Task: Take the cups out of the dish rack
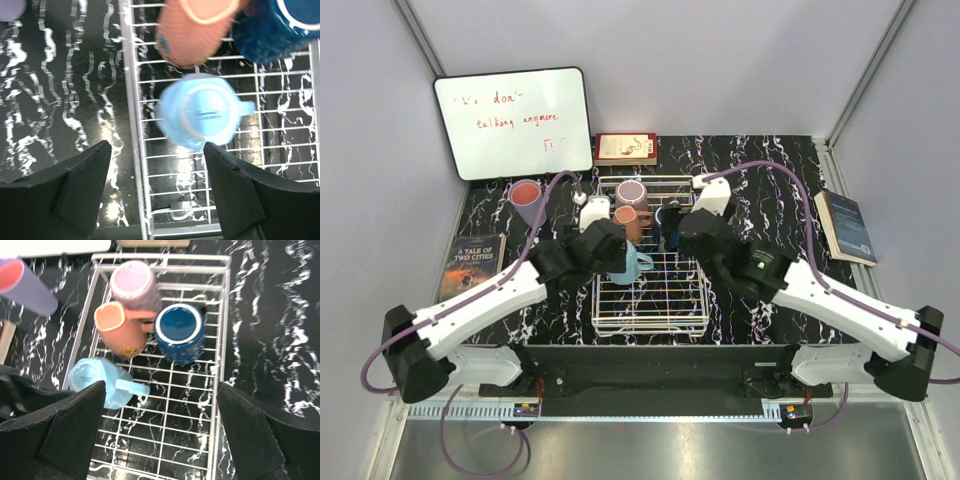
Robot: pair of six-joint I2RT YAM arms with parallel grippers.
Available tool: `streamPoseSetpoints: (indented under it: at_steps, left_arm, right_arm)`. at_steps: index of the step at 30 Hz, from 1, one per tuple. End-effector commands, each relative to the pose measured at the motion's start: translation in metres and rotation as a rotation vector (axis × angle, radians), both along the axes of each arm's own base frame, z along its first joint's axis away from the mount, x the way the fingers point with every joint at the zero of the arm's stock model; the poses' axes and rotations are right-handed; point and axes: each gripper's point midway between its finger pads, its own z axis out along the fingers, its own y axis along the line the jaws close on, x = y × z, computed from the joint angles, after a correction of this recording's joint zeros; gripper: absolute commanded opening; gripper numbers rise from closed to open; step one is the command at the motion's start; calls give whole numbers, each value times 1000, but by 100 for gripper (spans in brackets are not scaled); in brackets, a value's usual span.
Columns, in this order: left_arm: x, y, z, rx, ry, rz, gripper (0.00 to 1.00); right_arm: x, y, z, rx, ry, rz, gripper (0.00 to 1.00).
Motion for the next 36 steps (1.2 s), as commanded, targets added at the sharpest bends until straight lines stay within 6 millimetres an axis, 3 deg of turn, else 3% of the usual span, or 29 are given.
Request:
streamPoseSetpoints:
  at_steps: [1,11,26,36]
  left_arm:
    - [12,-35,23,-77,-55,-27,80]
    - [22,-62,0,-47,-15,-65,83]
    - [29,-73,-45,26,55,-66,86]
    - [41,-74,-56,46,37,-62,84]
  right_arm:
    - [-1,-29,5,-5,-49,-99,100]
    - [-7,-34,-14,-26,-18,-89,100]
    - [-10,-39,-21,-28,-13,-93,100]
    - [-11,-34,-24,-20,1,-81,100]
